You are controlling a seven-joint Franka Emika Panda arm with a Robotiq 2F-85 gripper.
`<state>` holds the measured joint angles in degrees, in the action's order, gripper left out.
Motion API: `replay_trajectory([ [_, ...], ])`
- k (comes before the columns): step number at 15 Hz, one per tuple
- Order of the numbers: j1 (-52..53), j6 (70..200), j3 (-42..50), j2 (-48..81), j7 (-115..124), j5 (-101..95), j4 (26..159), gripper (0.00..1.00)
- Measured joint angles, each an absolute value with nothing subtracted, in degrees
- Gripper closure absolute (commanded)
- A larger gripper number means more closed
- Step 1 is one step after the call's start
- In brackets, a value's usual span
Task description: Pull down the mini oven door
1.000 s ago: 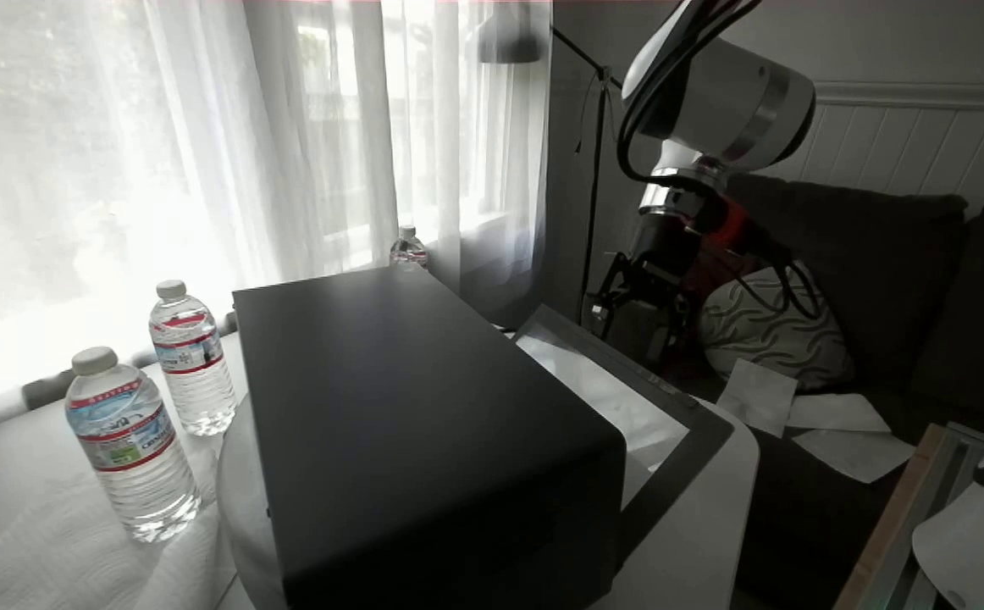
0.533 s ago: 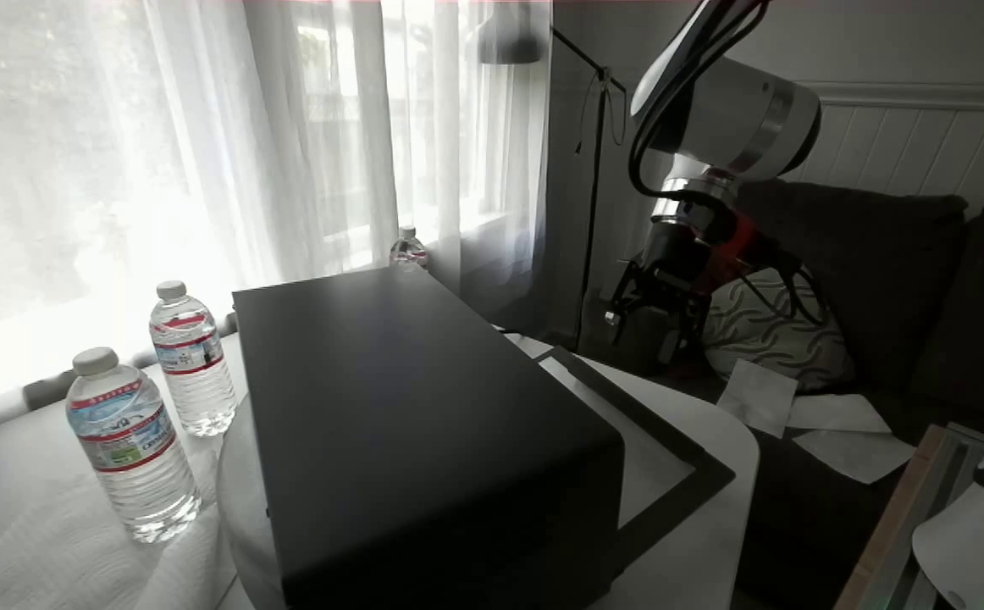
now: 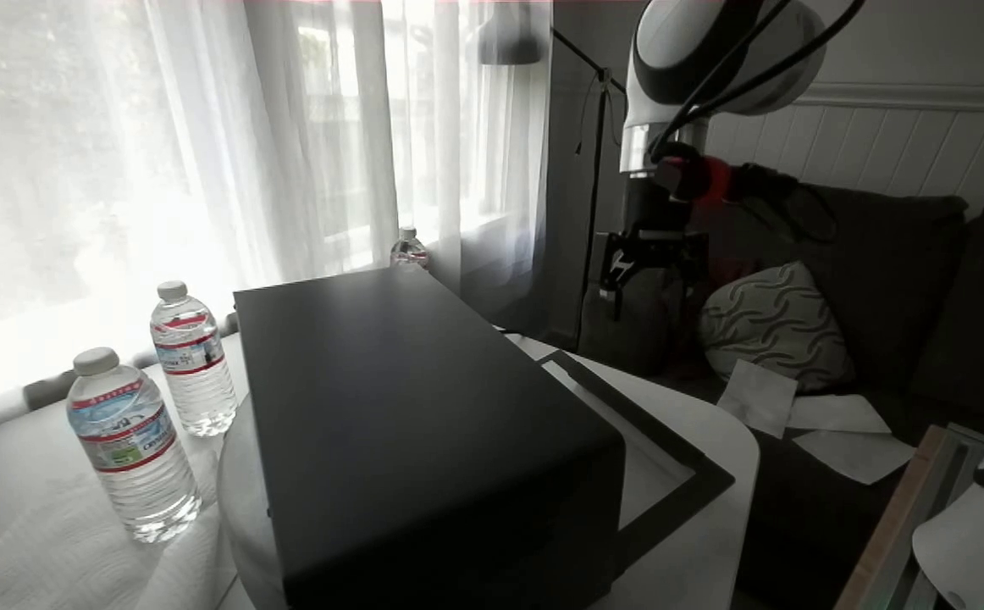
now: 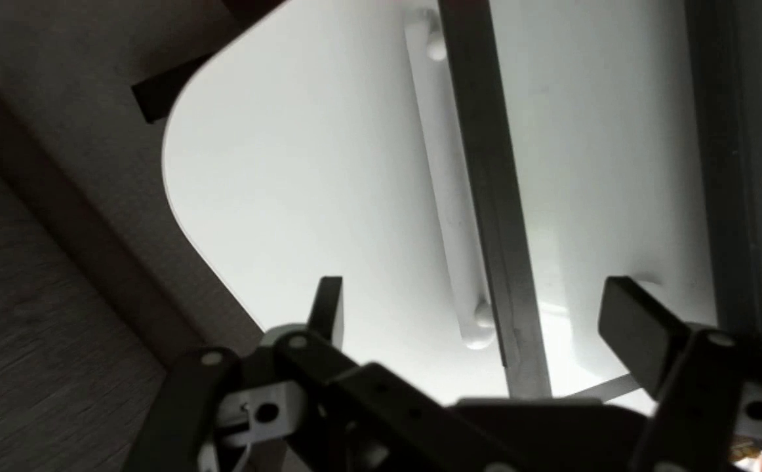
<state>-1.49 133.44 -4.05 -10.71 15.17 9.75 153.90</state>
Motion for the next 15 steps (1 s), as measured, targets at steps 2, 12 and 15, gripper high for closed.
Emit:
replay_trajectory([
  [2,0.5,126.6,-7.2,-15.3,21.7,8.4,152.6,0.00],
  [12,7.7,102.0,-17.5,-31.1,37.2,8.0,142.6,0.00],
  [15,7.6,102.0,-17.3,-30.6,37.2,8.0,142.6,0.00],
])
